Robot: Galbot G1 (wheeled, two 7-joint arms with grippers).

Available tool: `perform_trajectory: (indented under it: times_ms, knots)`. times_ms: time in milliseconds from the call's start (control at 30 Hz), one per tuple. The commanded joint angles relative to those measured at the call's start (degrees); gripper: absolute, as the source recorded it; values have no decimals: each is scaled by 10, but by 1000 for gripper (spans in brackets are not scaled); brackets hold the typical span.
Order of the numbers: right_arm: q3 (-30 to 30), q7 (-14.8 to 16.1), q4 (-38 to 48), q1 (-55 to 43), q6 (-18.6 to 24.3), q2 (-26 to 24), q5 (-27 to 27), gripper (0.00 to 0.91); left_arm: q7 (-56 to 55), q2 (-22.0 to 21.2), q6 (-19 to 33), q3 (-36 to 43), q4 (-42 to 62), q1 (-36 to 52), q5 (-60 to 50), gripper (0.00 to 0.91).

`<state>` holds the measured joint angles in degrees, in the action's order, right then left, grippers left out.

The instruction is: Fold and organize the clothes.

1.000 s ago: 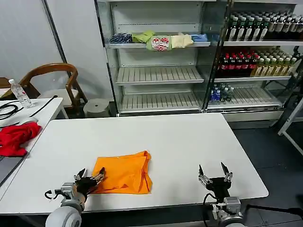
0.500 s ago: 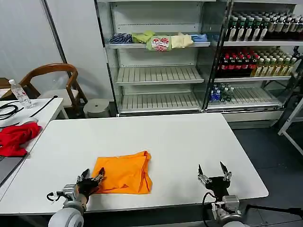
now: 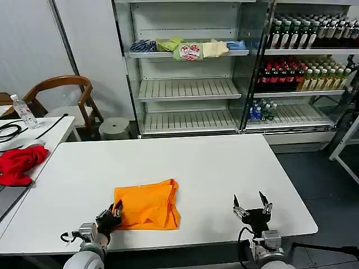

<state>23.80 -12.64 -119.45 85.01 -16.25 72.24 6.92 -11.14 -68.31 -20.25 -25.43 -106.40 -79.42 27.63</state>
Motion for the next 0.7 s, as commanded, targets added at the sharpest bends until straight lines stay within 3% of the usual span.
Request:
perform_trajectory:
  times_ms: [33, 300, 700]
  knots:
    - [-3, 0, 2, -3, -1, 1, -1, 907, 2, 2, -10, -6, -35, 4, 33, 10]
    - [-13, 0, 5, -12, -2, -1, -1, 907, -21, 69, -95, -64, -175, 2, 145, 10]
    - [-19, 0, 8, -23, -1, -9, 1, 907, -18, 136, -103, -145, -124, -9, 177, 0]
